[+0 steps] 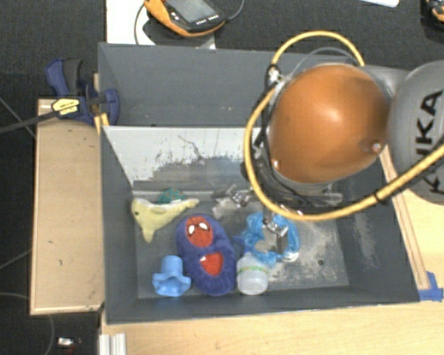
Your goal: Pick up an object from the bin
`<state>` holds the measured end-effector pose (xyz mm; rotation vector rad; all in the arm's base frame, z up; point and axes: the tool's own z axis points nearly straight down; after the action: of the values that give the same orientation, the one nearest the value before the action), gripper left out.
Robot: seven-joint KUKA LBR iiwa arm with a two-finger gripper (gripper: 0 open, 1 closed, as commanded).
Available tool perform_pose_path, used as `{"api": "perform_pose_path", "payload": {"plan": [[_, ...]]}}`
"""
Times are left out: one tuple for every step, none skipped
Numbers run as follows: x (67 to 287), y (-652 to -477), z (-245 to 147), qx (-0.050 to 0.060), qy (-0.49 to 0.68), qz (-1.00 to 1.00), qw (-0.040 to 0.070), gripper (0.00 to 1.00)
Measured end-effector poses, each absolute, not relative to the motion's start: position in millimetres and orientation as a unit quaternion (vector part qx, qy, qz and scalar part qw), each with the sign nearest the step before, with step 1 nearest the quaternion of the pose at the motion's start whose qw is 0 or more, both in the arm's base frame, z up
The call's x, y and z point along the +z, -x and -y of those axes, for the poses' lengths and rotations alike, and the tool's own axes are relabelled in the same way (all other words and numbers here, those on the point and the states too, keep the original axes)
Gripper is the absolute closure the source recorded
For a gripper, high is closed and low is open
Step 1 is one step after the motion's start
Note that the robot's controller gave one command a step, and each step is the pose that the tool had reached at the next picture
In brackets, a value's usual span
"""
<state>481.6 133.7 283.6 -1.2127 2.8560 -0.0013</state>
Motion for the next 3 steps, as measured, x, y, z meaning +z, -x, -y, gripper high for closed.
{"api": "perform_pose_path", "payload": {"plan": [[285,-486.2,-140,-0.002,0.428,-0.904,0.021,0.0],[272,-479.5,-149,-0.004,0.539,-0.842,0.021,0.0],[261,-479.1,-150,-0.003,0.519,-0.854,0.021,0.0]]}}
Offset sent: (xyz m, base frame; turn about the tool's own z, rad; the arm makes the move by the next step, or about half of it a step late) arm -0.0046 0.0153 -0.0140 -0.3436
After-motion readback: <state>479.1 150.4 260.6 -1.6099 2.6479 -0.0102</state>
